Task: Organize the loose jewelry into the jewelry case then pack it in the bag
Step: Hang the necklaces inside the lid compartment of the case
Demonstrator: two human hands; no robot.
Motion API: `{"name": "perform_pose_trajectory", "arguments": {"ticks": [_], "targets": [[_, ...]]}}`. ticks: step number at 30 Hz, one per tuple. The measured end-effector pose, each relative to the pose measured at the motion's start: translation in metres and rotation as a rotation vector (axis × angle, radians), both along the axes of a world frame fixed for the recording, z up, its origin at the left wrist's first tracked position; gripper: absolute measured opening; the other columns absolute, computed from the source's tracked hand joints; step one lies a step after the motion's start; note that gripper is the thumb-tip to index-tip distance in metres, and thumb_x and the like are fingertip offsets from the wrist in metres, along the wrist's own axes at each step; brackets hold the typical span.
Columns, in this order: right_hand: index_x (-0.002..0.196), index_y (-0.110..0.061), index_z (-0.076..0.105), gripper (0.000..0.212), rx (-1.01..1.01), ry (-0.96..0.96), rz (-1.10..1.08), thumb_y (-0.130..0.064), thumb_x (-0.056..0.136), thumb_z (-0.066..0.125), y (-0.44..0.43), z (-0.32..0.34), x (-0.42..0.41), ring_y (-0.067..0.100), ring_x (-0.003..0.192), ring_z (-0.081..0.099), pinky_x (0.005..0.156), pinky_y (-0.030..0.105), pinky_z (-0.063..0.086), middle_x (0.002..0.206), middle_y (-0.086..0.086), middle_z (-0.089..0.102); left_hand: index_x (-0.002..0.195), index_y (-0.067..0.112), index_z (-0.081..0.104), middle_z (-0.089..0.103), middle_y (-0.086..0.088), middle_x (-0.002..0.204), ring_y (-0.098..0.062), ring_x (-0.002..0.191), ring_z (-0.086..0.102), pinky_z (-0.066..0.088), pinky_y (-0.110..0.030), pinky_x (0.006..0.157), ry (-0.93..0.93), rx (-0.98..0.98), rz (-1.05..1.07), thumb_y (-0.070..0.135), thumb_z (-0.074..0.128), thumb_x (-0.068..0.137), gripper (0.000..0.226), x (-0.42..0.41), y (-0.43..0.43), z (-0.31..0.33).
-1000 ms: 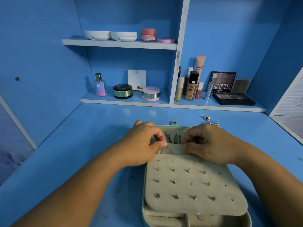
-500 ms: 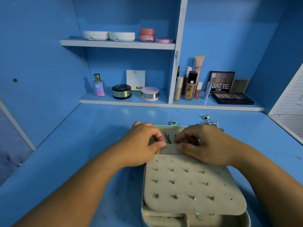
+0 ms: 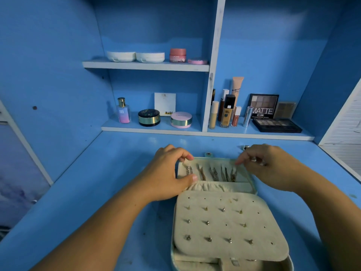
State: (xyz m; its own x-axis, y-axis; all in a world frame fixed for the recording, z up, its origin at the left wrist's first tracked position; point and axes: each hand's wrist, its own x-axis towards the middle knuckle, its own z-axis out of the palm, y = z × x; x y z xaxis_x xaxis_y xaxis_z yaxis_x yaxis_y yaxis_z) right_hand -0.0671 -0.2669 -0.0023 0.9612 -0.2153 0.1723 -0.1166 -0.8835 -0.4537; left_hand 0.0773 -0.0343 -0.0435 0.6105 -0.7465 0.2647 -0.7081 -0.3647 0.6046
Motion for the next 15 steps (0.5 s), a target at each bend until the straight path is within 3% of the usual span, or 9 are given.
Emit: {"name": "perform_pose_trajectory", "arguments": {"ticks": [3, 5, 9, 15], "targets": [[0.102, -0.043, 0.064, 0.026, -0.098, 0.121, 0.094, -0.024, 0.092, 0.051, 0.015, -0.002, 0.001, 0.002, 0.092, 0.048, 0.076, 0.016, 0.040, 0.098, -0.019, 0.059, 0.132, 0.035, 0.047, 0.043, 0.019, 0.122, 0.001, 0.122, 0.040, 0.038, -0.027, 0.103, 0.000, 0.006, 0.028, 0.044, 0.067, 0.085, 0.053, 0.005, 0.001, -0.004], [0.103, -0.039, 0.064, 0.024, -0.183, 0.193, 0.097, -0.026, 0.090, 0.050, 0.022, -0.001, -0.001, 0.006, 0.098, 0.043, 0.085, 0.026, 0.040, 0.098, -0.020, 0.056, 0.139, 0.032, 0.044, 0.045, 0.019, 0.127, -0.001, 0.124, 0.043, 0.041, -0.028, 0.102, 0.007, 0.037, 0.022, 0.044, 0.063, 0.089, 0.055, 0.007, 0.000, -0.006], [0.085, -0.029, 0.064, 0.014, -0.184, 0.197, 0.077, -0.029, 0.084, 0.050, 0.019, 0.004, -0.007, 0.009, 0.083, 0.054, 0.071, 0.023, 0.038, 0.084, -0.015, 0.062, 0.137, 0.031, 0.048, 0.051, 0.019, 0.120, 0.000, 0.110, 0.050, 0.042, -0.019, 0.086, -0.001, 0.043, 0.013, 0.041, 0.059, 0.092, 0.048, 0.007, 0.000, -0.008], [0.097, -0.035, 0.067, 0.020, -0.138, 0.198, 0.093, -0.028, 0.086, 0.052, 0.020, 0.002, -0.006, 0.005, 0.087, 0.051, 0.079, 0.027, 0.041, 0.091, -0.019, 0.057, 0.134, 0.033, 0.051, 0.052, 0.022, 0.116, 0.002, 0.106, 0.051, 0.044, -0.018, 0.084, 0.011, -0.006, 0.018, 0.044, 0.056, 0.090, 0.046, 0.007, 0.000, -0.011]]}}
